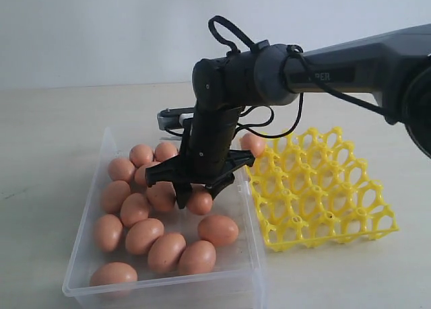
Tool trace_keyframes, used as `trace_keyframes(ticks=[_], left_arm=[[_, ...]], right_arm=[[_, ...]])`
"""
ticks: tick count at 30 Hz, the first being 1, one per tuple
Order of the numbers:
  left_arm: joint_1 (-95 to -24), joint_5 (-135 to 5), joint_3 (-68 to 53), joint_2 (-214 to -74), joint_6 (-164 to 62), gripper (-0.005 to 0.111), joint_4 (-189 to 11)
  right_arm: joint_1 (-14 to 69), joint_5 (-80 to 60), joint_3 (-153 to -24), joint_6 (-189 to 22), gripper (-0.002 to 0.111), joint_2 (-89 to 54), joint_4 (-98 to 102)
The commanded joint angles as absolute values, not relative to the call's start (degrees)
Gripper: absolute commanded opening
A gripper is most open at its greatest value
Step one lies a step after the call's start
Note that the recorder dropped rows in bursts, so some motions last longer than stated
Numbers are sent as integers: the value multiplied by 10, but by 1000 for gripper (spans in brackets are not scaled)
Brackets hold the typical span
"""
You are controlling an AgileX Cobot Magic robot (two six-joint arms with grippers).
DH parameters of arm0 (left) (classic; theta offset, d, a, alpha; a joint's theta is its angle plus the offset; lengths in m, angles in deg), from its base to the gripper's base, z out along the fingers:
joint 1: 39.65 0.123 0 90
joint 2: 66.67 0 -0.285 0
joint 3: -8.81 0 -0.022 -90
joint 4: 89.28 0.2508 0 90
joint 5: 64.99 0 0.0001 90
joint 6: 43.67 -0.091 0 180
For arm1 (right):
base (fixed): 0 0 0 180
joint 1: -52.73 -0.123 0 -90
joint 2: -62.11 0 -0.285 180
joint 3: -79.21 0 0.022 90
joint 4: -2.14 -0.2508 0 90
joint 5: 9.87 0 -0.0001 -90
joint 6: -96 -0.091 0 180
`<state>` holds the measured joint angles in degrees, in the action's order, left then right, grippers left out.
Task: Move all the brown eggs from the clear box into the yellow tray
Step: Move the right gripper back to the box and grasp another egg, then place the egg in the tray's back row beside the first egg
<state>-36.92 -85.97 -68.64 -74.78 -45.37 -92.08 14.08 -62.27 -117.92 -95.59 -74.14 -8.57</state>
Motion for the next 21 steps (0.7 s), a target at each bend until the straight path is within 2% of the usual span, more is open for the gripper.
trace_keyframes(ticks=[1,4,8,10,14,21], left_arm=[[-374,-853,-684,-745,-454,0,-923],[-374,-853,-684,-745,-454,0,-924],[-374,-853,-684,-745,-454,0,-924],[-374,-853,-684,-745,-454,0,-924],[-374,-853,-684,-745,-454,0,-924],[-374,-853,-684,-745,-454,0,-924]], right_arm=[[148,-565,-1172,-918,0,-681,-74],[168,-445,-1098,-923,0,-605,-26],[240,-178,-900,-1027,0,-490,93],[274,-86,-841,-1052,0,-475,110],[322,8,-772,-1051,0,-488,111],[339,65,-765,-1047,0,-536,111]])
